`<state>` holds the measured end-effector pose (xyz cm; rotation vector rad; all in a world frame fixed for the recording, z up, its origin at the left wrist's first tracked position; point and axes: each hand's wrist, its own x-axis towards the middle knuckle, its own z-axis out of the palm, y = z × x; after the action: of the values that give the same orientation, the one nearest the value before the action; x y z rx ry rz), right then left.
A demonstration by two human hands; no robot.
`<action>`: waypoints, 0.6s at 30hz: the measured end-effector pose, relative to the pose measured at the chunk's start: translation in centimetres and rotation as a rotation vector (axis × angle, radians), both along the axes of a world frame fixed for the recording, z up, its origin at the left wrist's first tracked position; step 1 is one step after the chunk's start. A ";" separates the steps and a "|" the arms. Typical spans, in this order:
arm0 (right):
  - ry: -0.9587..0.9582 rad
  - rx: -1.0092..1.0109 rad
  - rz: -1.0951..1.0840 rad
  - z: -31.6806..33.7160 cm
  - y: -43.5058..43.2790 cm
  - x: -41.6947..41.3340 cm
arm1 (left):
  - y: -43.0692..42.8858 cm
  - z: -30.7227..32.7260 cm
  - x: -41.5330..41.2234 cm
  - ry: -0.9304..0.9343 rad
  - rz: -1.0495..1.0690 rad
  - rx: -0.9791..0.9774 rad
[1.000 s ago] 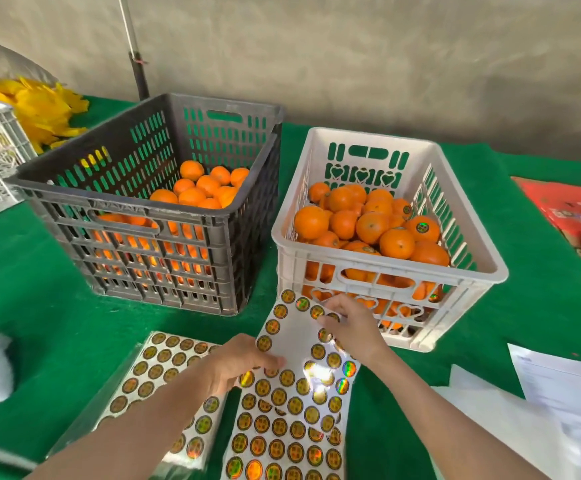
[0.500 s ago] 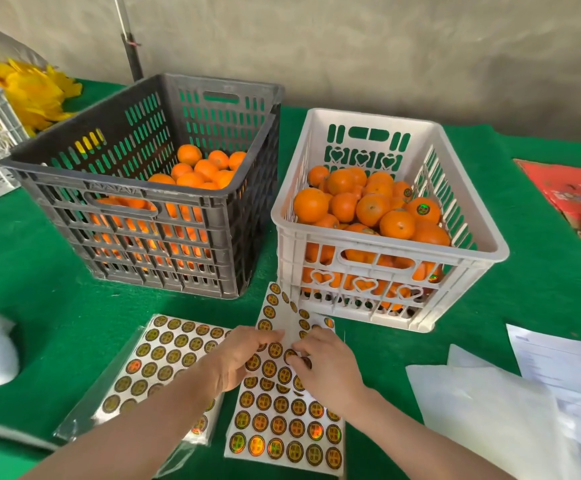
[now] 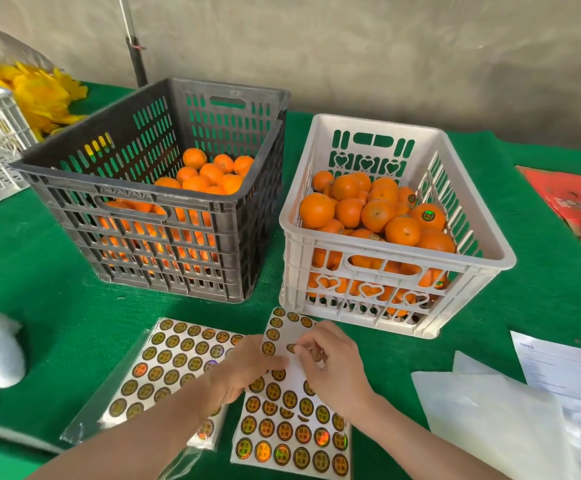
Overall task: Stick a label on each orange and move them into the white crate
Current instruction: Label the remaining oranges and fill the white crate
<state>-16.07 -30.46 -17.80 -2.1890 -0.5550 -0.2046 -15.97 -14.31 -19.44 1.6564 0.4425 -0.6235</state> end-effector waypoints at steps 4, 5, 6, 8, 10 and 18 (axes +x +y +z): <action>-0.114 0.088 0.071 5.4 2.4 1.5 | 0.6 1.9 -1.2 -0.378 -0.271 0.663; -0.176 0.126 0.087 7.2 3.4 2.1 | 1.2 2.7 -1.3 -0.536 -0.277 0.726; -0.245 0.168 0.099 9.0 4.4 2.9 | 2.1 4.0 -1.4 -0.690 -0.252 0.702; -0.379 0.244 0.113 12.4 6.6 5.1 | 4.4 7.2 -1.2 -0.918 -0.207 0.584; -0.462 0.271 0.096 15.3 9.3 7.7 | 7.1 10.5 -0.6 -1.092 -0.161 0.555; -0.291 -0.267 0.032 17.1 19.2 19.1 | 19.3 18.3 6.2 -1.151 0.267 0.652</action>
<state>3.06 -11.26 -0.74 -2.4230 -0.8182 -0.4603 -9.74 4.98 -1.19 2.1928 -0.0151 0.7731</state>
